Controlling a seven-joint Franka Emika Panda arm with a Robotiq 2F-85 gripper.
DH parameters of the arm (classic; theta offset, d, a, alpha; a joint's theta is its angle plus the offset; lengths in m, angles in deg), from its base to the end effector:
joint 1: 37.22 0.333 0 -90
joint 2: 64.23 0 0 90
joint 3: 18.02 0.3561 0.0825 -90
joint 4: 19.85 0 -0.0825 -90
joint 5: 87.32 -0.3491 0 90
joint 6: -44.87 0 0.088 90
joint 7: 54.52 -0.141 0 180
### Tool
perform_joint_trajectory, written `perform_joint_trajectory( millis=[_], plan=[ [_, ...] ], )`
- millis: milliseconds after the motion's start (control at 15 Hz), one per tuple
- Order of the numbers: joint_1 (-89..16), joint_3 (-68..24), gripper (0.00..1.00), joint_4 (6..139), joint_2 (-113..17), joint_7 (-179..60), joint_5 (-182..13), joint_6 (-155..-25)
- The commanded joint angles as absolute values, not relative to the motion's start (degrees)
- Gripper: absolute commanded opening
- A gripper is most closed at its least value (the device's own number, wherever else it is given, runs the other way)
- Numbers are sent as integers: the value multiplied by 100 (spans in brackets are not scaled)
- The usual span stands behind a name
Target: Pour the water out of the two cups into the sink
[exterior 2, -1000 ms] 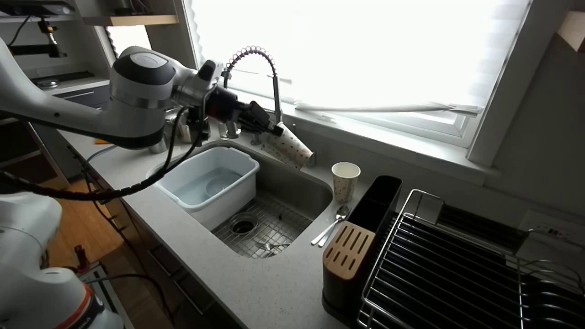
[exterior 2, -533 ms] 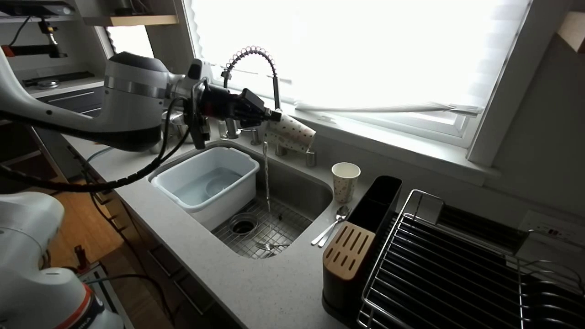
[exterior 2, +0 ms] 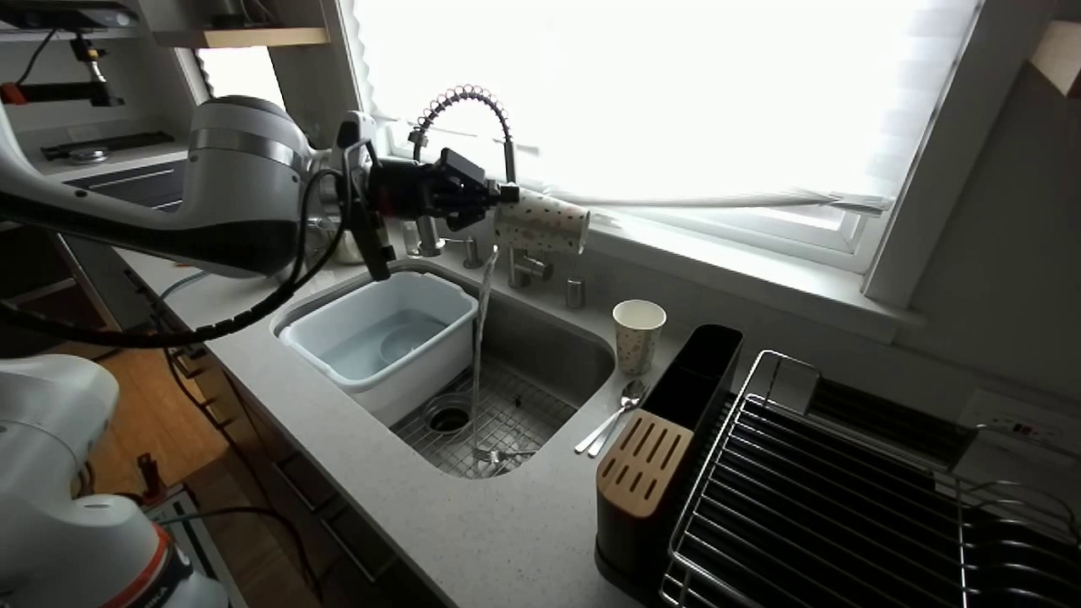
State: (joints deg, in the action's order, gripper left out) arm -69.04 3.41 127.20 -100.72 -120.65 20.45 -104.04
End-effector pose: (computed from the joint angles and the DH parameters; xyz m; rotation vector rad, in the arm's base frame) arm 0.3741 -0.0440 0.5456 1.7178 0.2348 0.9610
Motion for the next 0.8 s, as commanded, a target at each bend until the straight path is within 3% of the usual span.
perform_joint_trajectory(
  millis=[0,333,733],
  plan=[
    [-5594,-542,1,12957,-9957,-12162,2871,-9270],
    [-4195,-1530,1,13260,-9948,-12090,3584,-8040],
    [-3586,-2102,1,13370,-9963,-12029,3676,-7715]
  ],
)
